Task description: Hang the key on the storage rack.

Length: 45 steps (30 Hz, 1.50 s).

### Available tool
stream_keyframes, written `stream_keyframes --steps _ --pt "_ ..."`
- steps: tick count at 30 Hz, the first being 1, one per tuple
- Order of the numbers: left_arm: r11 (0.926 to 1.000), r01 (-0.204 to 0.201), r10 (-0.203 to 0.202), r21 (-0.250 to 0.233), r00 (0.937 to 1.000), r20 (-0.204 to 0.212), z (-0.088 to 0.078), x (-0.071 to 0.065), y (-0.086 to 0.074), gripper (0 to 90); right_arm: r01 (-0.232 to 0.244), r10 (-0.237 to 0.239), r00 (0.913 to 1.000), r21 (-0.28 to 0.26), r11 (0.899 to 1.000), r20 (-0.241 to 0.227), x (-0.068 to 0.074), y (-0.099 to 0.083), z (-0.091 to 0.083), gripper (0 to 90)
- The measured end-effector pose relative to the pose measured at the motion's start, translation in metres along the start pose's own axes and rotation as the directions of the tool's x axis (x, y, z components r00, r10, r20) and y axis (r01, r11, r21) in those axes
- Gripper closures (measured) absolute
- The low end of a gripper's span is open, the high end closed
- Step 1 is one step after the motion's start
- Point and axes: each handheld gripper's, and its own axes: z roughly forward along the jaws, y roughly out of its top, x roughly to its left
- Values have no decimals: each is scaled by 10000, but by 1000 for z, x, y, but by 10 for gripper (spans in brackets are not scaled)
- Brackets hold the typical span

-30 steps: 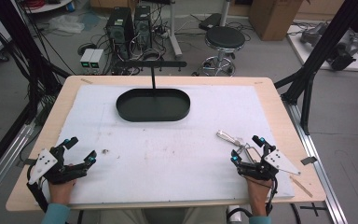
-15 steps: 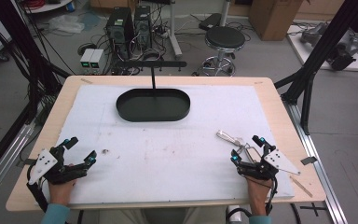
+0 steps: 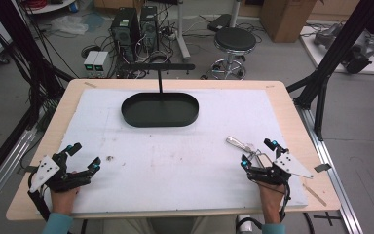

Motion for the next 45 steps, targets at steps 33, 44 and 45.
stream_keyframes --steps 33,44,45 --pt "10000 -22 22 -9 10000 -5 0 0 0 122 2429 -586 9332 5024 8298 -3544 -61 71 59 46" --pt "10000 -18 18 -10 10000 2 0 0 0 122 3375 -606 9039 6189 7092 -4234 -63 69 82 47" --pt "10000 -16 16 -14 10000 -1 0 0 0 122 3399 -514 9043 6417 6875 -4239 -63 66 85 53"
